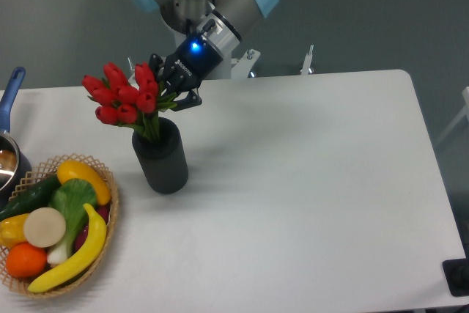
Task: Pick up the flowers from the vase
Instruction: 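Close the gripper on the tulip stems, then lift the tulip bunch straight up out of the black vase, then carry the held tulips up and away from the vase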
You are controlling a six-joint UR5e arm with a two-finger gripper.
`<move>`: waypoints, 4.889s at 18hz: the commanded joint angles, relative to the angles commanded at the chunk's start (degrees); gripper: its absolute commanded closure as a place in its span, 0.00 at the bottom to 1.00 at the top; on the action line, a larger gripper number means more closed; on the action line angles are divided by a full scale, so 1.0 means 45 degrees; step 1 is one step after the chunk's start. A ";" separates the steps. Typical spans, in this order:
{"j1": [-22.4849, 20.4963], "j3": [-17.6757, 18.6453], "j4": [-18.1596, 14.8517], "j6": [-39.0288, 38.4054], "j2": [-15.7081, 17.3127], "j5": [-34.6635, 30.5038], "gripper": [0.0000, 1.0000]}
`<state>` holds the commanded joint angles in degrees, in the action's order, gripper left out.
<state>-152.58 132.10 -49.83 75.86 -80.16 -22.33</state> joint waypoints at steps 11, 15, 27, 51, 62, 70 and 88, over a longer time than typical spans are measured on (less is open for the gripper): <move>-0.0137 -0.1757 0.0000 -0.3592 0.0352 0.0197 0.88; -0.0273 -0.2285 -0.0020 -0.4765 0.0488 0.0372 0.88; -0.0742 -0.2734 -0.0117 -0.6582 0.0996 0.0646 0.88; -0.1914 -0.3965 0.0000 -0.6898 0.0471 0.1193 0.86; -0.2305 -0.4670 -0.0059 -0.5530 0.0078 -0.3290 0.87; -0.2090 -0.4960 -0.0447 -0.4262 -0.0682 -0.6345 0.91; -0.0763 -0.9825 -0.7617 -0.1232 -0.3045 -1.2827 0.89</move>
<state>-156.01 87.89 -84.11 70.31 -93.86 -80.05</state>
